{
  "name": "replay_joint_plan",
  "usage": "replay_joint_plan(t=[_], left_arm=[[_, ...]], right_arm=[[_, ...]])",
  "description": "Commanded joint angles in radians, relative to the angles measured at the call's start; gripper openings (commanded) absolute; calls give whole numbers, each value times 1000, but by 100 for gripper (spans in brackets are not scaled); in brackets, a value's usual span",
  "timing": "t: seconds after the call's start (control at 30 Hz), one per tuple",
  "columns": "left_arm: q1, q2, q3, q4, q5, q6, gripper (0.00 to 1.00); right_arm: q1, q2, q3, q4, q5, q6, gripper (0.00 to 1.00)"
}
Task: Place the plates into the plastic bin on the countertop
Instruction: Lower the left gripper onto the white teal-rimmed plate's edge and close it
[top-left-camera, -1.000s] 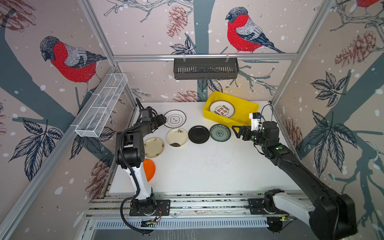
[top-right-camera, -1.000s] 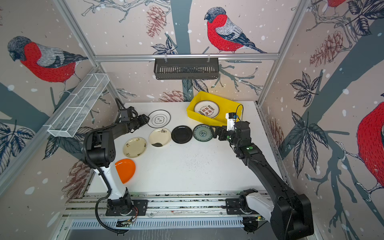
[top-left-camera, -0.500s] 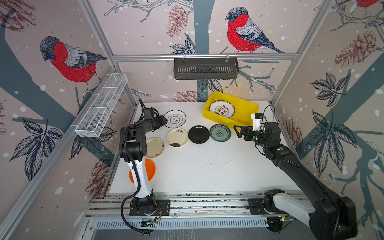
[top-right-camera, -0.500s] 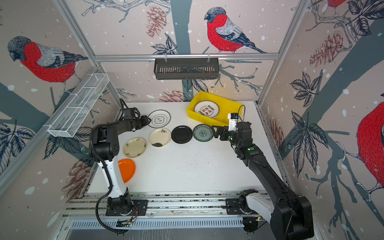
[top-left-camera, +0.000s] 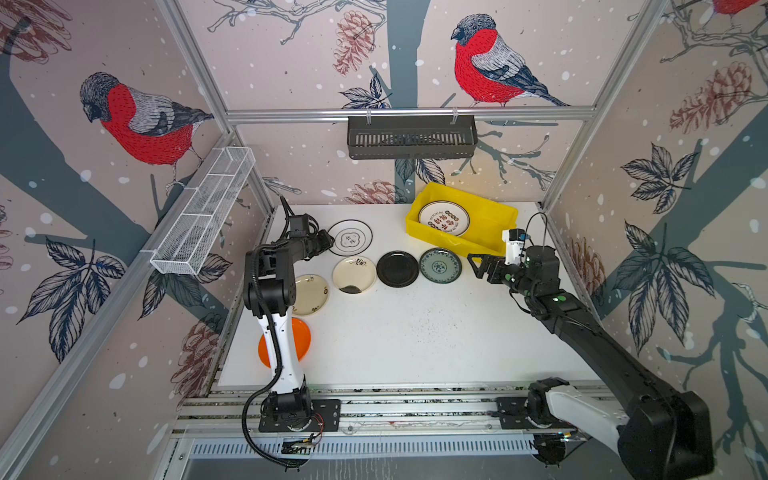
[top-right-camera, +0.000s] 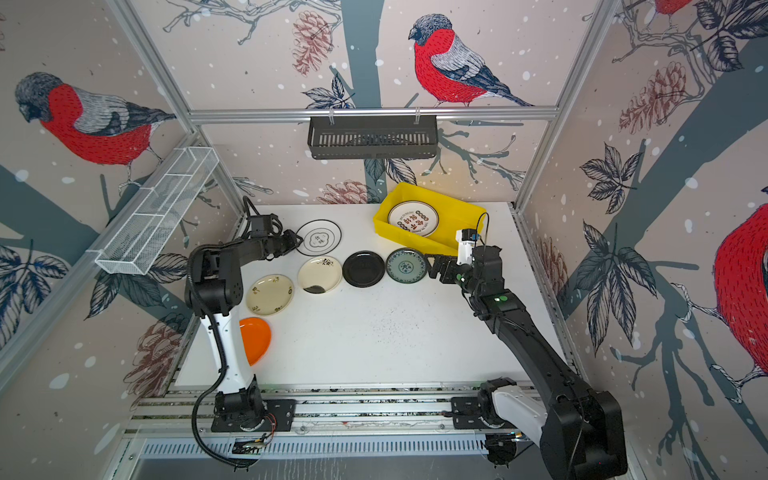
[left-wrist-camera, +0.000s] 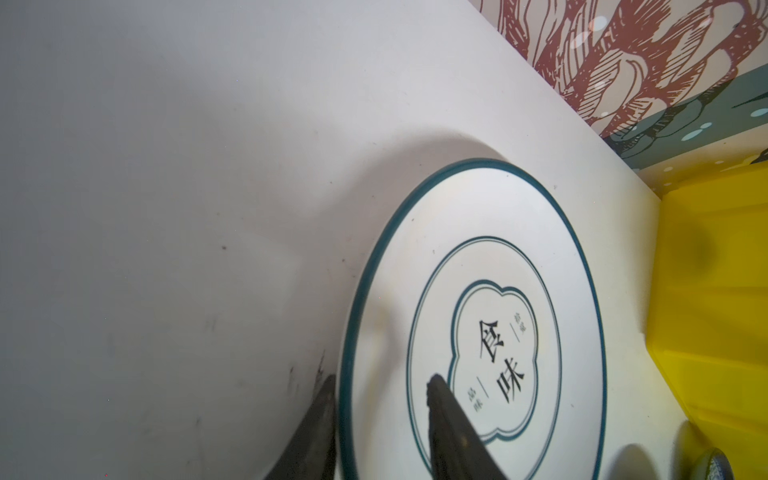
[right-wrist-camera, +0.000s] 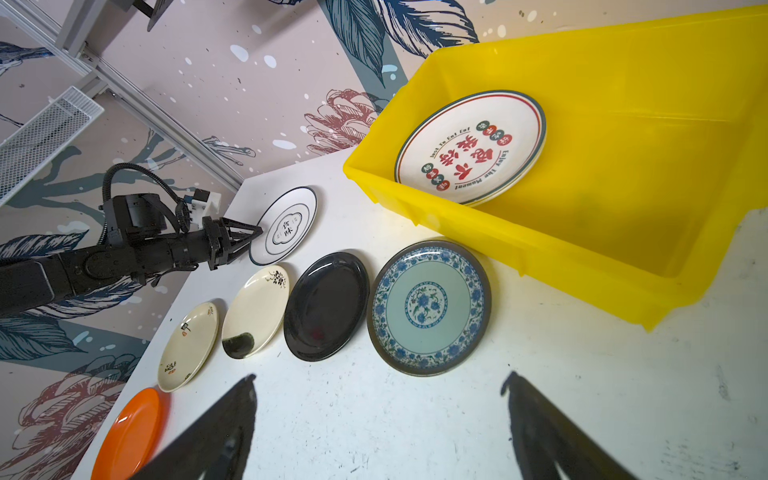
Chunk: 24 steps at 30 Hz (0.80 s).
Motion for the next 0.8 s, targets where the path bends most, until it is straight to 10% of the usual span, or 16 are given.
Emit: replay_joint_plan(t=[0.0, 0.77], left_arm=[[3, 17, 9, -34, 0, 16, 32], [1, -21, 22, -31, 49, 8, 0]], right_arm=[[-1, 8, -1, 20, 7, 14, 94], [4, 62, -14, 47, -30, 56, 94]])
